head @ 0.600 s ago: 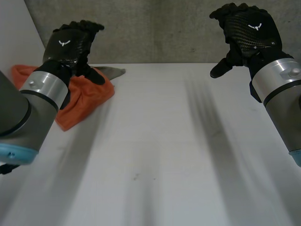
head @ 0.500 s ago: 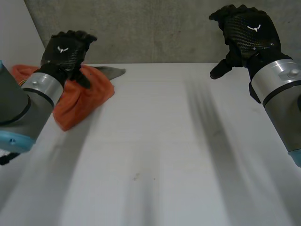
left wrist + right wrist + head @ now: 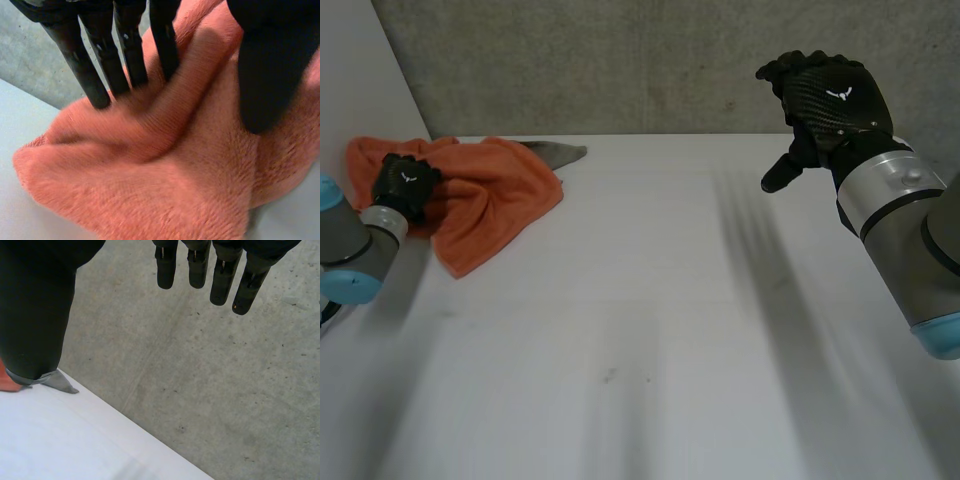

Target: Fold the laundry.

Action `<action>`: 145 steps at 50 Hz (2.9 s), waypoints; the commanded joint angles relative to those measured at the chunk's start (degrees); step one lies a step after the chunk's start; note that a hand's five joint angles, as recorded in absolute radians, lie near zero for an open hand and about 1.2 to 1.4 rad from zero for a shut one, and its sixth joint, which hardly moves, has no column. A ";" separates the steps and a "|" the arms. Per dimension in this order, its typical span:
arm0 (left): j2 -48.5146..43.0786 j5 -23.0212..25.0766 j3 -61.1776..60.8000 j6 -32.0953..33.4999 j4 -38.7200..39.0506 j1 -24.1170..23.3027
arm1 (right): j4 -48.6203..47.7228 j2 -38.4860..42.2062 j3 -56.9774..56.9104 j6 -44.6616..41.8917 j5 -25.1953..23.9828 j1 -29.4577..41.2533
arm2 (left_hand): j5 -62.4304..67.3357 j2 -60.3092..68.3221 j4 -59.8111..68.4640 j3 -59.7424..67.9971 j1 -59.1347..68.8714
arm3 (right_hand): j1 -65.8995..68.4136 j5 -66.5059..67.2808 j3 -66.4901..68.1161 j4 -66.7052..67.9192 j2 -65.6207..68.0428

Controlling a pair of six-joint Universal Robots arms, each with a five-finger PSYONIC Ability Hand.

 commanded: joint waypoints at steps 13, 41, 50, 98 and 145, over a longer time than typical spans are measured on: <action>37.76 -10.49 -32.49 -18.86 17.63 -17.68 | 0.03 -0.38 -0.63 -1.47 0.14 -0.53 | 48.06 46.91 48.07 48.26 44.90 | -1.34 -3.90 -2.49 -3.49 -2.66; 33.96 -7.59 -34.29 -11.00 5.22 -20.01 | 0.20 -3.63 -0.63 -1.47 0.05 -0.79 | -21.55 -22.71 -21.55 -21.36 -24.72 | -1.34 -3.90 -2.49 -3.49 -2.66; 15.23 -3.64 -14.17 -5.72 5.31 -9.11 | 0.12 -2.93 -0.19 -1.56 0.14 -0.44 | -21.55 -22.71 -21.55 -21.36 -24.72 | -1.34 -3.90 -2.49 -3.49 -2.66; 37.64 0.85 -38.50 -38.01 -3.30 -41.18 | 0.20 -2.76 -1.51 -4.02 0.31 -3.87 | -21.89 -23.04 -21.88 -21.69 -25.05 | -1.34 -3.90 -2.49 -3.49 -2.66; 44.92 -3.02 -61.88 -24.35 -8.22 -24.83 | 19.20 4.80 17.83 -9.83 -11.90 -2.99 | -15.33 -16.49 -15.32 -15.14 -18.50 | -1.34 -3.90 -2.49 -3.49 -2.66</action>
